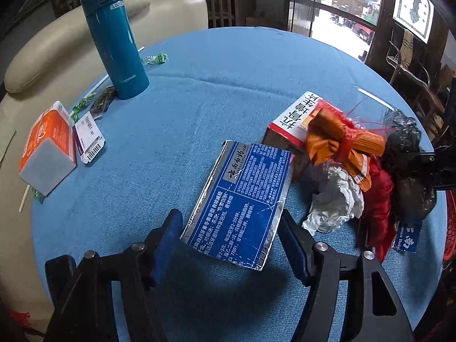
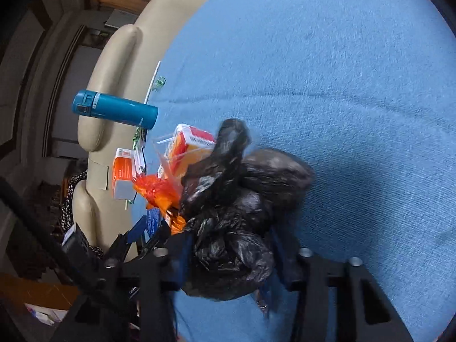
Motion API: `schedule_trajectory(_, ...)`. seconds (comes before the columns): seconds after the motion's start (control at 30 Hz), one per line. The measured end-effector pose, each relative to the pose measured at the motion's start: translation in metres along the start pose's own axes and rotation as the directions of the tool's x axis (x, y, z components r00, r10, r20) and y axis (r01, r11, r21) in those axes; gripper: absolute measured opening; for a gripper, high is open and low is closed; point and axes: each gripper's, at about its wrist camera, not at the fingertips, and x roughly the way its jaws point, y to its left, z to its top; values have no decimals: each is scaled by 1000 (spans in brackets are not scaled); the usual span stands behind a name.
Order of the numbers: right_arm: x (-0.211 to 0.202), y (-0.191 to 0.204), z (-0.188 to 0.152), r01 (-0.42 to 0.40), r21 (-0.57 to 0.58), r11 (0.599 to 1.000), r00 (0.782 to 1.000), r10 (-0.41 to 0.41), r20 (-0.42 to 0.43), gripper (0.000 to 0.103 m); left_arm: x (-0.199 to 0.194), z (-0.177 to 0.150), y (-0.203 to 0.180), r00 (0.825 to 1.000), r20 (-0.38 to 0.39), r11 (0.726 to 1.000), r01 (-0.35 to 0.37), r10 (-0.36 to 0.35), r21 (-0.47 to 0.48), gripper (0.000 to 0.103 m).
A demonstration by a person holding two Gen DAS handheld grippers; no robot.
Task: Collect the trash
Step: 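Grasp the blue cardboard box with the left tool while the right tool holds the black bag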
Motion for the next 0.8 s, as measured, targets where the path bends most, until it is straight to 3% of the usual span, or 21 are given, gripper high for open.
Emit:
schedule_trajectory(0.4,-101,-24,-42,-13,-120,993,987,31,156,42,-37,-17,-13,994,107,997,-2,10,-72,64)
schedule_trajectory(0.63,-141,-28,-77,74,-231,970,972,-18,235,42,-79,-44,-35,986,165,994,34,-17,-100,56)
schedule_trajectory(0.8,-152,-38,-99,97,-247,964,969,-34,246,42,-92,-70,-59,987,151,995,63,-50,-81,56)
